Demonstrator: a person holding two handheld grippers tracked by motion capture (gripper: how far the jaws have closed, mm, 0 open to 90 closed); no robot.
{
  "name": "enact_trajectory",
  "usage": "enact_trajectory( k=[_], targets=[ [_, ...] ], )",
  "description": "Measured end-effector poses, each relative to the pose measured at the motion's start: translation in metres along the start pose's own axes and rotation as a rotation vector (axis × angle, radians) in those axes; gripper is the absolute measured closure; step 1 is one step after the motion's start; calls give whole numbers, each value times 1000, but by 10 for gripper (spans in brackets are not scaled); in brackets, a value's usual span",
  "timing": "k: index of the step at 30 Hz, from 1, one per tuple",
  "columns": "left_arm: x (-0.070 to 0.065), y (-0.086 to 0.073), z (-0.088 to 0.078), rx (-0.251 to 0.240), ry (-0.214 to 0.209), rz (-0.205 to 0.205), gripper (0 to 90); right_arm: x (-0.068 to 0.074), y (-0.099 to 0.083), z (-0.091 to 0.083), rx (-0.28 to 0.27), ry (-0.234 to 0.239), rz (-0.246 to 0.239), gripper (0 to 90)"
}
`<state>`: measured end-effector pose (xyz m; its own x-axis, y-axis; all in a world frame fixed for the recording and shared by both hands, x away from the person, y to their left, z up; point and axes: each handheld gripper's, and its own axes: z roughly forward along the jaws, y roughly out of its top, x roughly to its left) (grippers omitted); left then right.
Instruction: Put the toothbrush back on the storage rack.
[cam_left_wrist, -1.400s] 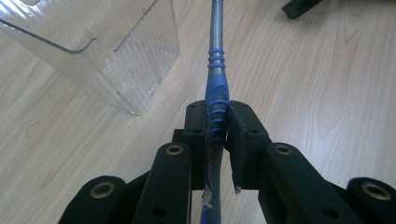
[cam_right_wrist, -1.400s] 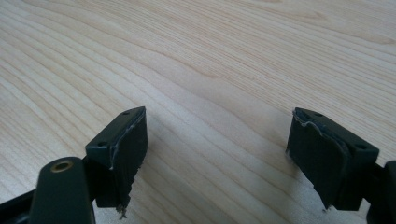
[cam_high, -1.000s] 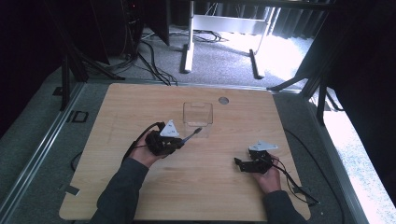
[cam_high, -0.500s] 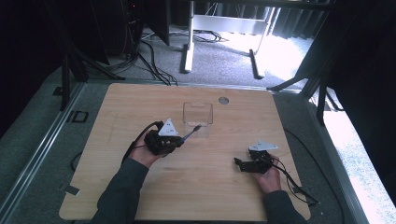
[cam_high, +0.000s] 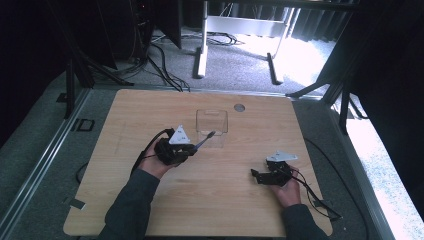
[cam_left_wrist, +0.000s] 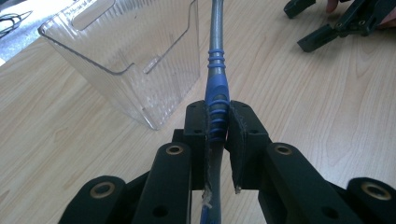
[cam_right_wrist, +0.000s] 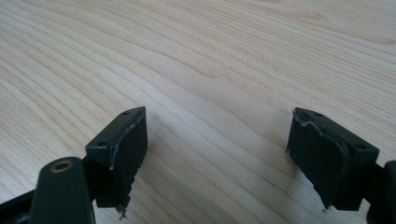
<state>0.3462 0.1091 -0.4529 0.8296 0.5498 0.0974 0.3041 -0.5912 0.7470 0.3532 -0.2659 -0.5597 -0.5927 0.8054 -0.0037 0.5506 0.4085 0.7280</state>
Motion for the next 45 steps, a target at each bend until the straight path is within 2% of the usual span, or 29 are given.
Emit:
enact_trajectory(
  k=[3, 22, 45],
  targets=[
    [1, 0, 0, -9, -7, -7, 788, 0, 0, 0, 0, 0, 0, 200],
    [3, 3, -1, -60, 32, -56, 788, 0, 0, 0, 0, 0, 0, 200],
    [6, 10, -2, -102, 53, -98, 788, 0, 0, 0, 0, 0, 0, 200]
  ],
)
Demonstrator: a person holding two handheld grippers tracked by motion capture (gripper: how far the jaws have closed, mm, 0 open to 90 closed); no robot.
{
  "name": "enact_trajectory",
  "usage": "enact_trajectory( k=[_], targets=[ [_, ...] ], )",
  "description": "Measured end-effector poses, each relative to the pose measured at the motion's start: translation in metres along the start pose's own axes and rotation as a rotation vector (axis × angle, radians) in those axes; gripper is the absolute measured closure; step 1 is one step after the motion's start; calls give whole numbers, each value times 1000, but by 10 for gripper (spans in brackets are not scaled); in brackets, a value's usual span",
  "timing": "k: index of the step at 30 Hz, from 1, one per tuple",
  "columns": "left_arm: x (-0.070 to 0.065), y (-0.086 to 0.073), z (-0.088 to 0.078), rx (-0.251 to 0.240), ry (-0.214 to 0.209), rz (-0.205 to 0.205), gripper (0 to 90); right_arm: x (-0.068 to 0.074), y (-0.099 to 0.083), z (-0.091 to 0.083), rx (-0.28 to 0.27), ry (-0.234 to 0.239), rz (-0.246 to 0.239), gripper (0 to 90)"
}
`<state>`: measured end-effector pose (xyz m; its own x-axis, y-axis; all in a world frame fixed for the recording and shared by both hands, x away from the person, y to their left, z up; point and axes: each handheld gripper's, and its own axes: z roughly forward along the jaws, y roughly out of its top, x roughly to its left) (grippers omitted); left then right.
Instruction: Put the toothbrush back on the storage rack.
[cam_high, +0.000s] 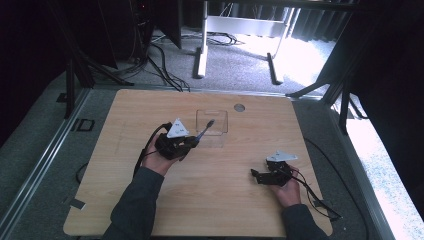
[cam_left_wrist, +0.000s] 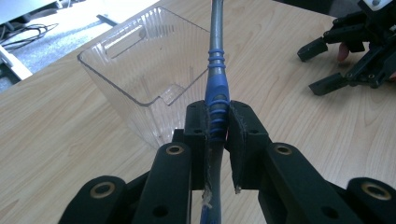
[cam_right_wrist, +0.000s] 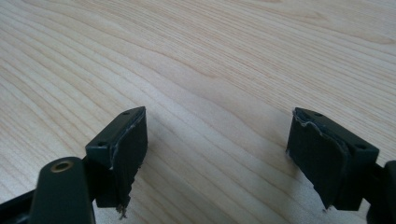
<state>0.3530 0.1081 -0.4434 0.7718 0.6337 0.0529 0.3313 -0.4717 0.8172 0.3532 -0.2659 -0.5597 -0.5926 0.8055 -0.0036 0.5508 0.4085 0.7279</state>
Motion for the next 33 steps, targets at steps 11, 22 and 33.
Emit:
enact_trajectory(
  k=[11, 22, 33],
  targets=[
    [1, 2, 0, -22, 1, -23, 788, 0, 0, 0, -1, 0, 0, 200],
    [1, 5, -1, -33, 15, -28, 788, 0, 0, 0, 1, 0, -1, 200],
    [0, 9, -1, -49, 32, -34, 788, 0, 0, 0, 1, 0, 0, 200]
  ],
)
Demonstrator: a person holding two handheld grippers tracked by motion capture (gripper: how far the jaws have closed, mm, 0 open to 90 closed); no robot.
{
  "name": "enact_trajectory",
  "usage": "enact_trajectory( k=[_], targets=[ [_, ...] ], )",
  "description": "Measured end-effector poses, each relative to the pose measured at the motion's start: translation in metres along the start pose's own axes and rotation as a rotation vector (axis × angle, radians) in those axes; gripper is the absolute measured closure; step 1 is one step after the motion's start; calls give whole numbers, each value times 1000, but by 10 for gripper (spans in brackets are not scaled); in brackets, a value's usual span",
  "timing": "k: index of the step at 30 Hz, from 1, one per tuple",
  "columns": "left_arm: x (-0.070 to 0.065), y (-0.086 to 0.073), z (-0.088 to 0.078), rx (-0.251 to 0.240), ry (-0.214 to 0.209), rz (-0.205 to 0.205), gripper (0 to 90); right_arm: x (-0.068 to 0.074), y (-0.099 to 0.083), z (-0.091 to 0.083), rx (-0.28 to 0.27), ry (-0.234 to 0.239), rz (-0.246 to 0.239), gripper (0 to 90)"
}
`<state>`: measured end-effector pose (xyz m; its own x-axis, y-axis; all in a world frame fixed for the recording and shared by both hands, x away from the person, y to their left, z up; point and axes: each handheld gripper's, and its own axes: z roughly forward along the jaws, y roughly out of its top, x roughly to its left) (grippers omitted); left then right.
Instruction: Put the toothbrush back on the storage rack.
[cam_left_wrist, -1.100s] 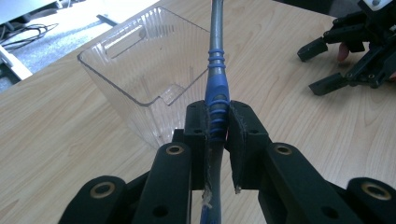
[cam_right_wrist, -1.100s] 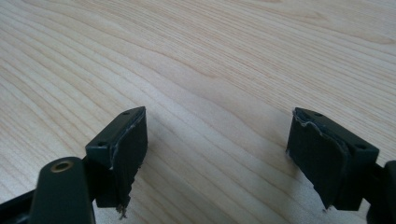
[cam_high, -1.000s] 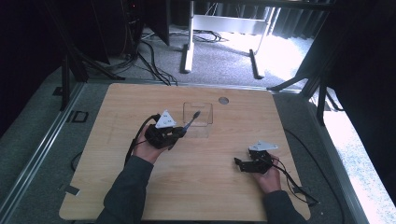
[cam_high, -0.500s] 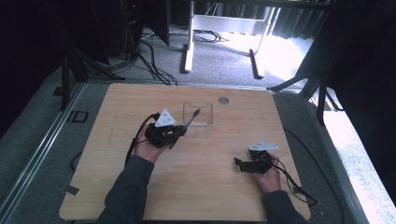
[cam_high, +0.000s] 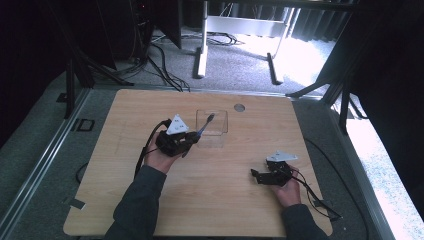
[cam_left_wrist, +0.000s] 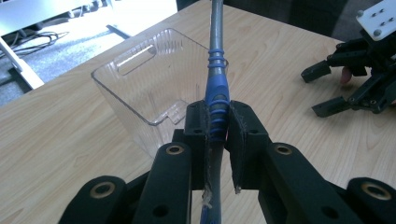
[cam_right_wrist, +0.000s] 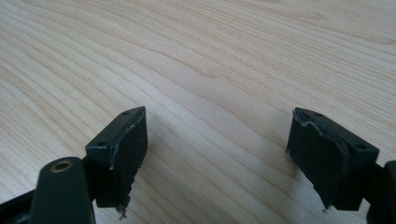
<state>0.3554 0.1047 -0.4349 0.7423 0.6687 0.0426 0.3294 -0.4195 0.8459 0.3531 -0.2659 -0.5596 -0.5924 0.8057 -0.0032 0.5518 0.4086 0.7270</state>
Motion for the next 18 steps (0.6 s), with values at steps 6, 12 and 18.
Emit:
enact_trajectory(
  k=[6, 12, 18],
  targets=[
    [-1, 2, 1, -10, 10, 0, 788, 0, 0, 0, 0, 0, -1, 200],
    [-3, 3, 3, -14, 30, 6, 788, 0, 0, 0, -1, 0, -1, 200],
    [-4, 6, 3, -27, 40, 1, 788, 0, 0, 0, -2, 0, 0, 201]
  ],
)
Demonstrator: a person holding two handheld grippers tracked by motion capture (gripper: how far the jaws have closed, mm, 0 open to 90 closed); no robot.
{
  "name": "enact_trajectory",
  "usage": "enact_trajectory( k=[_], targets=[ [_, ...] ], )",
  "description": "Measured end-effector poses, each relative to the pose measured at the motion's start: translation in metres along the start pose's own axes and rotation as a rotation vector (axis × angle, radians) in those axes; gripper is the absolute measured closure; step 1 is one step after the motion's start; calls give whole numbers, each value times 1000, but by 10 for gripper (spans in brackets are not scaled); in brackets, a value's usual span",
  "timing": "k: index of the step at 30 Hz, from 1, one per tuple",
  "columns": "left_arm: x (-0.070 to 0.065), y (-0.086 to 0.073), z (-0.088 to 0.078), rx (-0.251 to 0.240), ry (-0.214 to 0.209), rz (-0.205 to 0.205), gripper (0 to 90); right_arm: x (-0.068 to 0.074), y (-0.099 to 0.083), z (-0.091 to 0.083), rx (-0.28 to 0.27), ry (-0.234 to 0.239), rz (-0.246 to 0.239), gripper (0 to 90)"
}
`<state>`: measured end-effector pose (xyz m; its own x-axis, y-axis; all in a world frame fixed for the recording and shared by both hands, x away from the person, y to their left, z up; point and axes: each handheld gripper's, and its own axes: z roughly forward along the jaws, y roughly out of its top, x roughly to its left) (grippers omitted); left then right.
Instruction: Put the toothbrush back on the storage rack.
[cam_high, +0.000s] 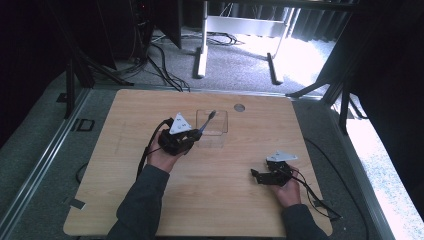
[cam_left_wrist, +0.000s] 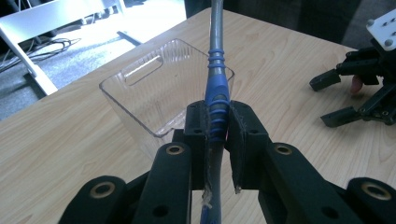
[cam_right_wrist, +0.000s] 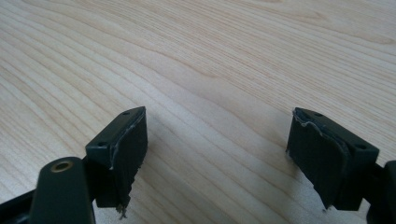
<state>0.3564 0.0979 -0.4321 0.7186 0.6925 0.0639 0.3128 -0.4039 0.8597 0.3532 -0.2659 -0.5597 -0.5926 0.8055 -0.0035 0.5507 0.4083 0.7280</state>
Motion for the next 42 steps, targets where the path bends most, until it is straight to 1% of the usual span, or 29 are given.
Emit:
enact_trajectory(
  k=[4, 12, 20, 31, 39, 42],
  targets=[
    [0, 2, 1, -17, 5, -10, 788, 0, 0, 0, 0, 0, 0, 200],
    [-2, 5, 5, -30, 14, -14, 788, 0, 0, 0, 0, 0, -1, 200],
    [-2, 6, 6, -63, 27, -39, 788, 0, 0, 0, 0, 0, 0, 200],
    [-2, 7, 10, -87, 37, -62, 788, 0, 0, 0, 1, 0, 0, 200],
    [-2, 9, 11, -100, 44, -63, 788, 0, 0, 0, 0, 0, 0, 200],
    [-2, 10, 12, -117, 48, -69, 788, 0, 0, 0, 0, 0, -1, 200]
  ],
)
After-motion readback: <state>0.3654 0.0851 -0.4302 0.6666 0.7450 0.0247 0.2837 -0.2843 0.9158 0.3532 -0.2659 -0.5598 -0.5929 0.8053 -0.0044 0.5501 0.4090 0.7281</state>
